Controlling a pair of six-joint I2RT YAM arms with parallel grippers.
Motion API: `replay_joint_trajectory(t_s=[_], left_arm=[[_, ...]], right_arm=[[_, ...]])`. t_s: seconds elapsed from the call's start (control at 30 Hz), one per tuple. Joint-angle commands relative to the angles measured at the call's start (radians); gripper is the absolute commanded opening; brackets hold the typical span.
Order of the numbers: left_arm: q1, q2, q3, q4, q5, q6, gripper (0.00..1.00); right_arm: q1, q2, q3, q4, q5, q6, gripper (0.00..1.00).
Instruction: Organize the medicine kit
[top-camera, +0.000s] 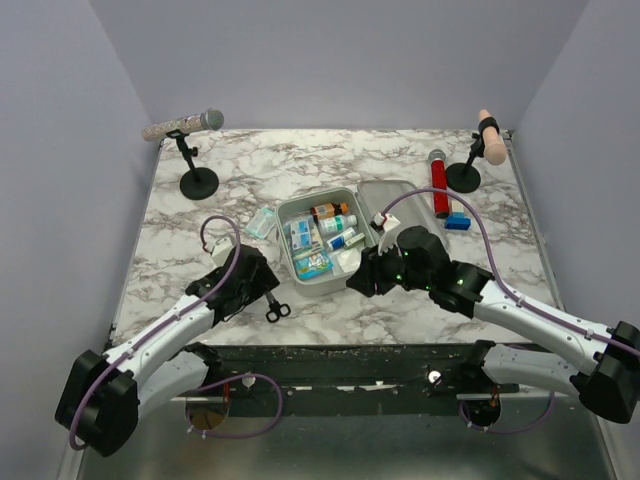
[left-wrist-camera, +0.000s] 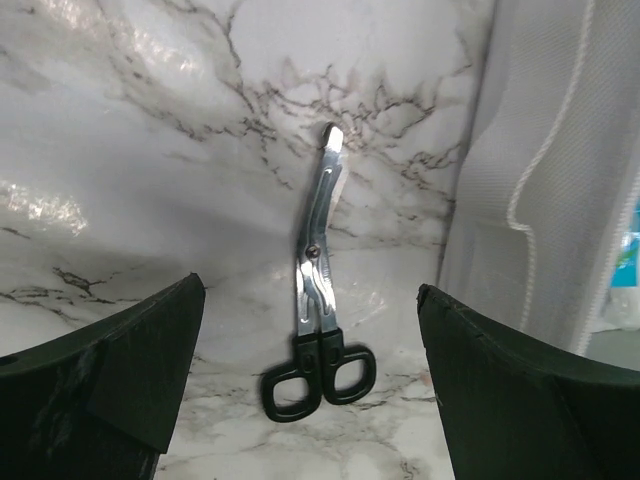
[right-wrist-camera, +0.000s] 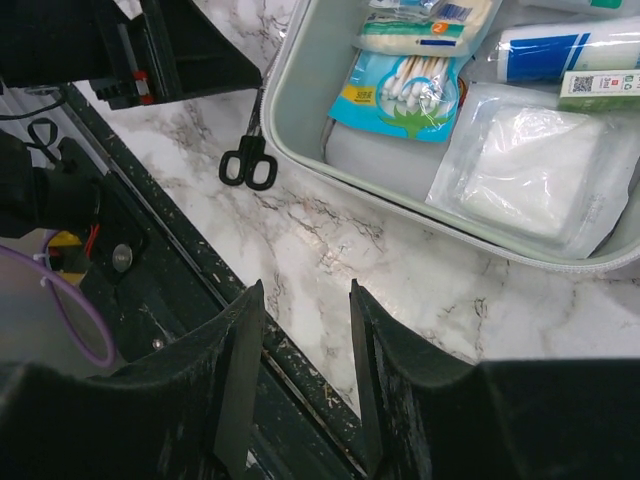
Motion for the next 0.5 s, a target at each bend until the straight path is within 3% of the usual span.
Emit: replay_joint_trajectory(t_s=[0.0, 0.2, 0.47], left_arm=[[-0.047, 0.098, 0.057, -0.103, -0.049, -0.037, 0.99], [-0.130, 0.201, 0.120, -0.157, -0.112, -0.098, 0.99], [-0.136, 0.330, 0.188, -0.266, -0.107, -0.182, 0.99]], right_arm=[[0.007, 0.000, 0.023, -0.014, 0.008, -0.023, 0.49], [0.007, -0.029, 0.006, -0.023, 0.030, -0.020, 0.48], [0.007, -0.095, -0.036, -0.042, 0.077, -0.032, 0.48]])
